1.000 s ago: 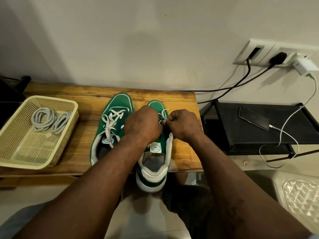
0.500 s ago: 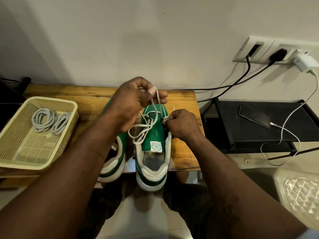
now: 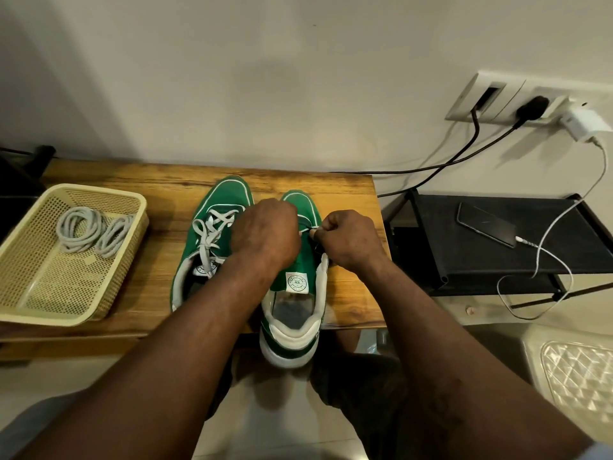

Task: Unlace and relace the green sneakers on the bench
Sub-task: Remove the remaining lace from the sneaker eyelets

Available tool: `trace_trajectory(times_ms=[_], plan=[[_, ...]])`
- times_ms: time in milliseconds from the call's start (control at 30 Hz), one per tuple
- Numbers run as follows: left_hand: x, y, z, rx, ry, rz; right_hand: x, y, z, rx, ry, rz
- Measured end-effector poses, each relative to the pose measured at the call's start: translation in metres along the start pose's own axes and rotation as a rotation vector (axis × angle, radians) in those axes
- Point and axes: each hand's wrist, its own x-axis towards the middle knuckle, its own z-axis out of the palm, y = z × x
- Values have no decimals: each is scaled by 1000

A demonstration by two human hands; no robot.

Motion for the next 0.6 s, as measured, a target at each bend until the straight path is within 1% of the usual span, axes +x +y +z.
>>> trace_trajectory(times_ms=[67,133,200,267,300,333,400,467,533,600], plan=[[2,0,5,-71,-9,-3,0,-1,0,10,2,1],[6,-4,5,-301,-9,-10,0,-3,2,38,-1,15],[8,-5,-6,-662,-2,-64,0,-3,1,59,4,30],[7,-3,-18,-1139,-17,-175,0,-3,1,79,2,44],[6,-2,-21,-1336,-18,-229,0,-3,1,89,2,49],[6,-2,-23,-1430,-5,-264,0,-3,2,100,3,50],[9,-2,-23,-1419,50,-309,-1,-6,4,103,-2,44],[11,-2,-24,-1303,122,-308,-2,-7,5,73,-1,42],[11,-6,-28,-998,184,-207,0,-6,5,58,7,54],[7,-12,-30,-661,187,-131,1,-6,4,53,4,58]])
